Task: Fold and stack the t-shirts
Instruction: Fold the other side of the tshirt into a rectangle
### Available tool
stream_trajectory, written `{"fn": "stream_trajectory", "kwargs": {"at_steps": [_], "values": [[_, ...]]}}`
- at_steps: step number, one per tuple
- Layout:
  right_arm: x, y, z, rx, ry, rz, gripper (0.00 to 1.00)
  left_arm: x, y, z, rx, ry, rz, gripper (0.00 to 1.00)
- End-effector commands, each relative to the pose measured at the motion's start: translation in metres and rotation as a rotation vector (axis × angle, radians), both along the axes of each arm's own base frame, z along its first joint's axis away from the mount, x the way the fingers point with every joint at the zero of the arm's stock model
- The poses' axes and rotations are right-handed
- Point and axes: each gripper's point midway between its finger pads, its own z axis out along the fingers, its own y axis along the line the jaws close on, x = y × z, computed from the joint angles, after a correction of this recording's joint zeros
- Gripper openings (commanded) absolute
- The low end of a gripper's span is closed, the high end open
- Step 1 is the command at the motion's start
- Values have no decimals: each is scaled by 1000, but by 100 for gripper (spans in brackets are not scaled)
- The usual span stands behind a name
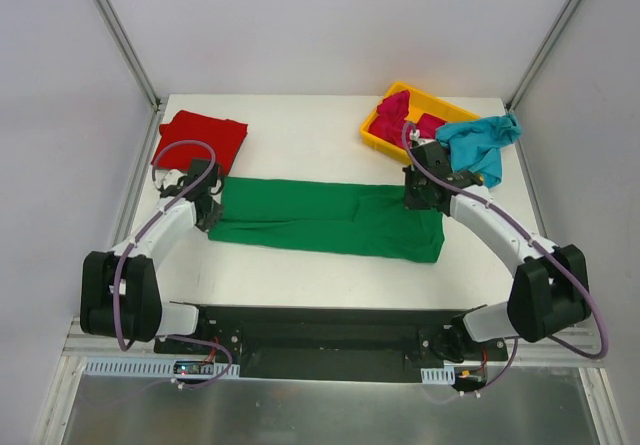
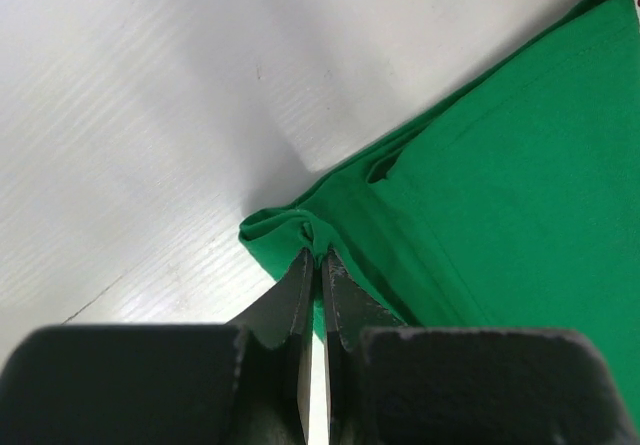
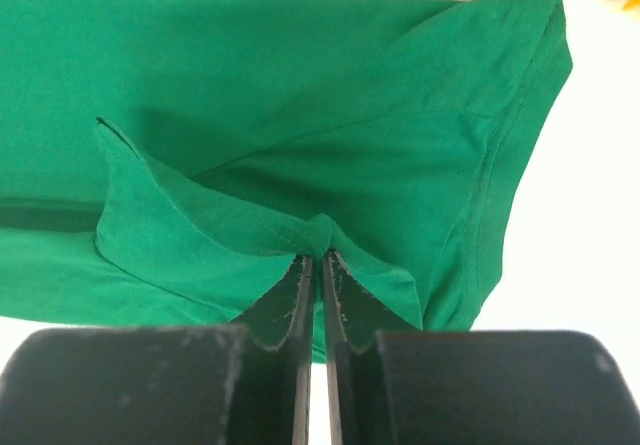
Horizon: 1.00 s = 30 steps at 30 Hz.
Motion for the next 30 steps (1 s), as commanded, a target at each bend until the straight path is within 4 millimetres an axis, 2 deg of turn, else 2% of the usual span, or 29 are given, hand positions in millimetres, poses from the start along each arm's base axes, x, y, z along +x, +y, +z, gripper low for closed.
{"fn": "stream_trajectory", "kwargs": {"at_steps": [1,4,5,6,7,8,11,14,17,20,23,26,28,30], "values": [[35,-4,-2,-25,-79,-10,11,15,10,4,44,5,16,0],[56,-13,-9,-77,-86,-57,15,24,7,6,19,10,4,28],[57,-17,-12,-98,-59,-68,23,26,7,8,19,5,-2,56],[60,-19,-13,-115,-46,-77,42,28,8,14,24,-6,-4,81],[59,-23,-14,-138,-25,-85,63,29,9,21,28,-22,-7,92],[58,-24,-14,-143,-19,-93,79,29,9,25,31,-35,-10,99],[46,-29,-13,-128,-21,-147,97,24,6,36,10,-76,-30,99],[23,-27,-14,-76,-14,-160,96,20,-12,39,-62,-91,-110,99],[2,-8,-17,42,-10,-119,96,31,-42,37,-158,-113,-260,99],[-18,27,-29,230,29,-20,96,44,-82,31,-239,-101,-435,99],[-18,42,-39,293,70,3,96,56,-106,20,-249,-55,-519,99],[-10,40,-53,245,121,-17,96,56,-117,-2,-286,20,-536,99],[-4,42,-63,219,166,-15,96,45,-116,-20,-304,75,-498,99],[1,45,-70,204,199,2,96,18,-109,-42,-310,151,-457,99]]}}
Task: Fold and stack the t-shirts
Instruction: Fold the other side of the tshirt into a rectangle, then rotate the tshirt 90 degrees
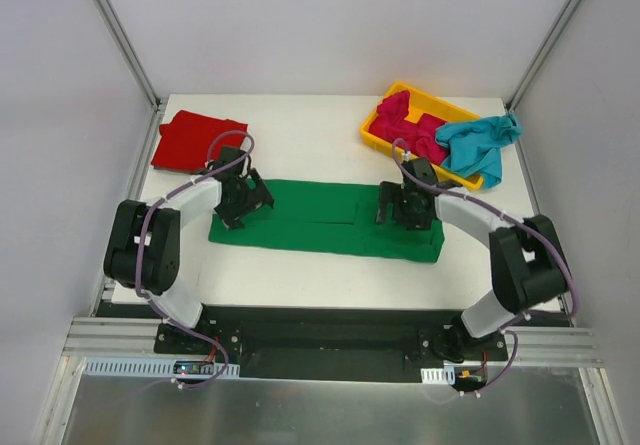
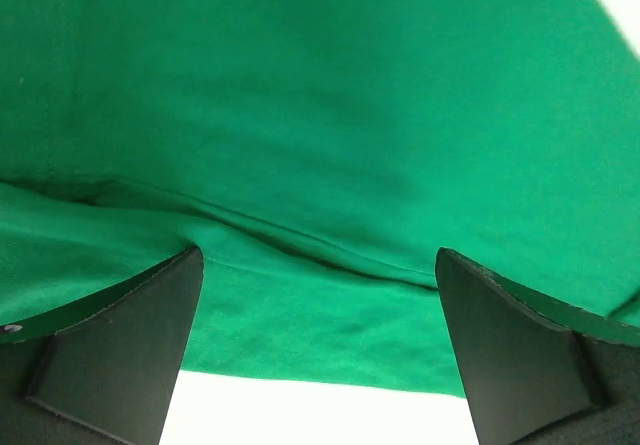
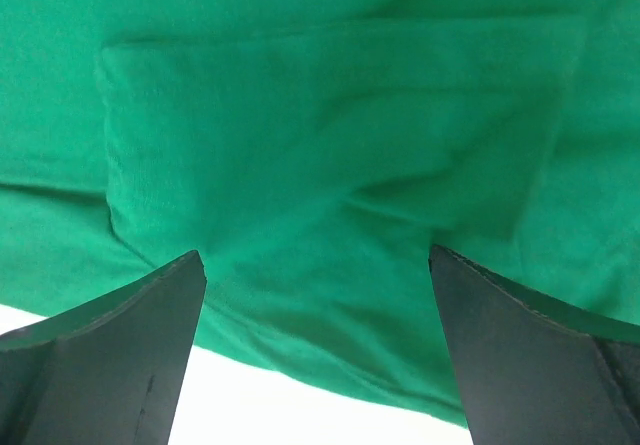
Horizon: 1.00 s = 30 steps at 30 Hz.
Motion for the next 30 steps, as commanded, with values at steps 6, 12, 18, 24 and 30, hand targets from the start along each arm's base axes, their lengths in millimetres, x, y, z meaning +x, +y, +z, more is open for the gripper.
{"fn": "stream_trajectory", "kwargs": {"at_steps": [6,12,18,24,30], "values": [[43,35,-16,24,63,104,96,-113,24,-53,24,198,110,99],[94,78,-16,52,70,257,96,-177,11,-57,-72,198,124,99],[142,129,-19,76,129,479,96,-218,-17,-53,-255,194,91,99],[182,179,-4,199,51,512,96,-235,-44,-37,-346,161,-5,99],[206,193,54,256,-162,491,96,-228,-57,-20,-296,132,-126,99]]}}
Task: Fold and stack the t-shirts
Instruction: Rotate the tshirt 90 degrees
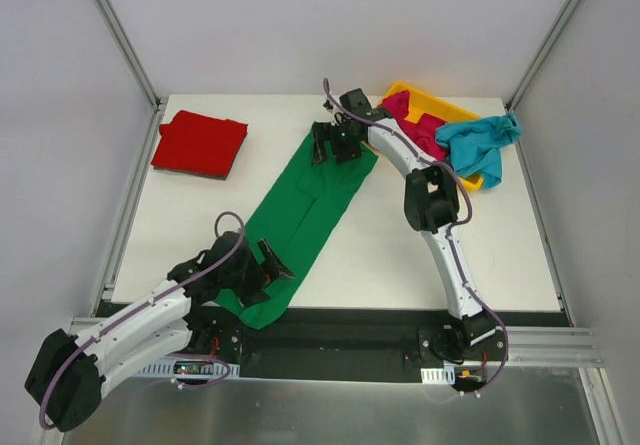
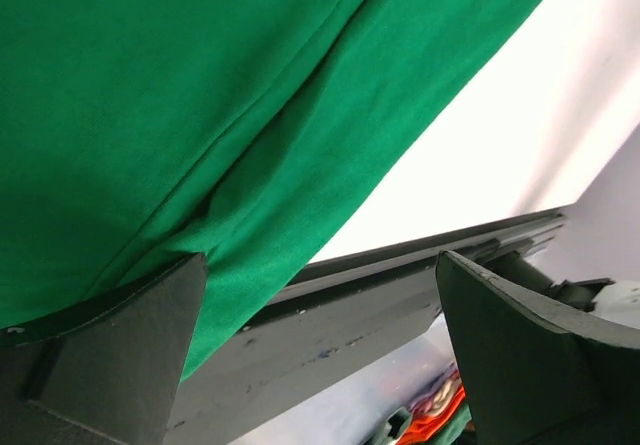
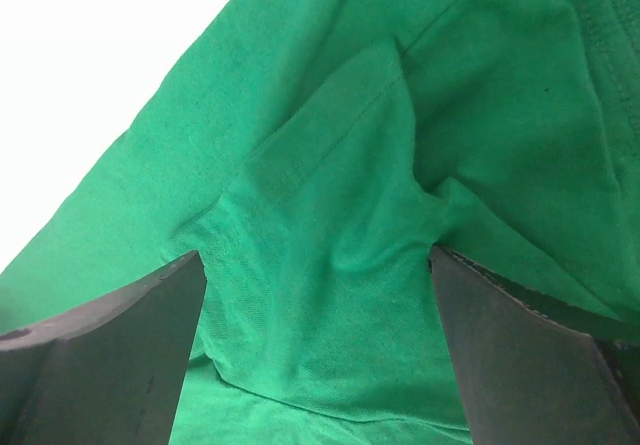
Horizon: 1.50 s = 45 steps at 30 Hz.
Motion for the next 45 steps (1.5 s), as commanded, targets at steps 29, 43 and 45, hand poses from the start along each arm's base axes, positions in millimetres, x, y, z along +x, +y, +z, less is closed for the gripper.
{"fn": "stream_trajectory", "kwargs": {"at_steps": [29,43,45], "values": [[-185,45,16,-223,98,25,96,35,68,2,523,-144,11,99],[-118,13,-30,-262,237,21,96,34,18,-24,364,-74,-144,99],[-103,7,-25,-268,220,-7,96,36,4,-25,316,-65,-175,99]]}}
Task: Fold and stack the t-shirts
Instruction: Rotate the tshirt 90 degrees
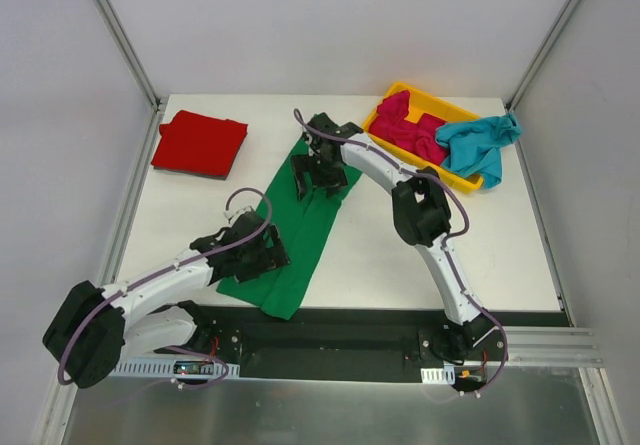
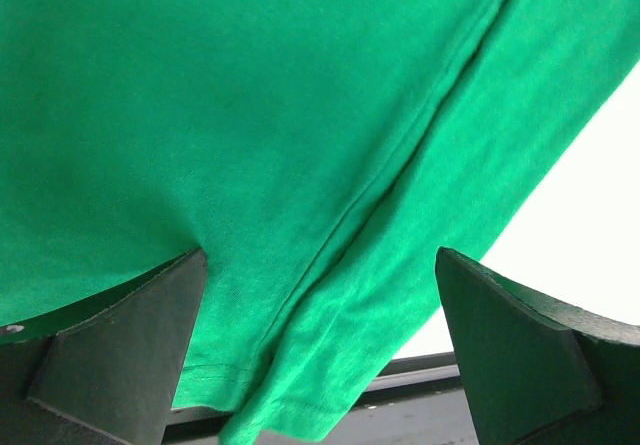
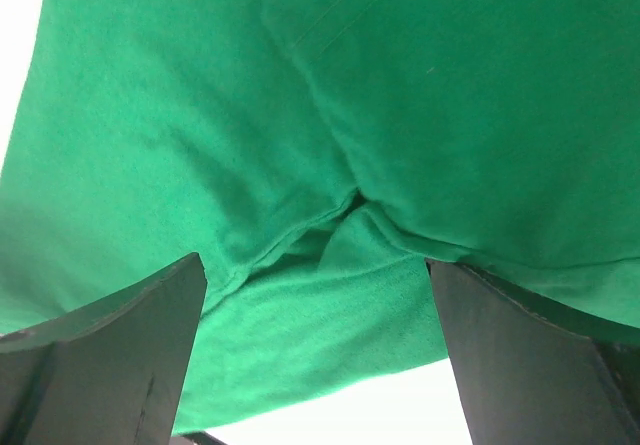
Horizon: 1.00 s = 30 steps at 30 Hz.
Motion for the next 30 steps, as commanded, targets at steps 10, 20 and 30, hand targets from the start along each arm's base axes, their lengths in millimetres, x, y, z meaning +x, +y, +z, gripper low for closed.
{"fn": "stream_trajectory", "kwargs": {"at_steps": [10,20,30], "values": [[91,-37,8,42,-116,-11,96,-4,-72,-13,-153,143,-195,99],[43,-28,57,48,-161,161,96,-11,-68,15,-162,50,-210,99],[-42,-42,156,-20,-437,283,96,-32,10,31,-52,-83,-31,99]]}}
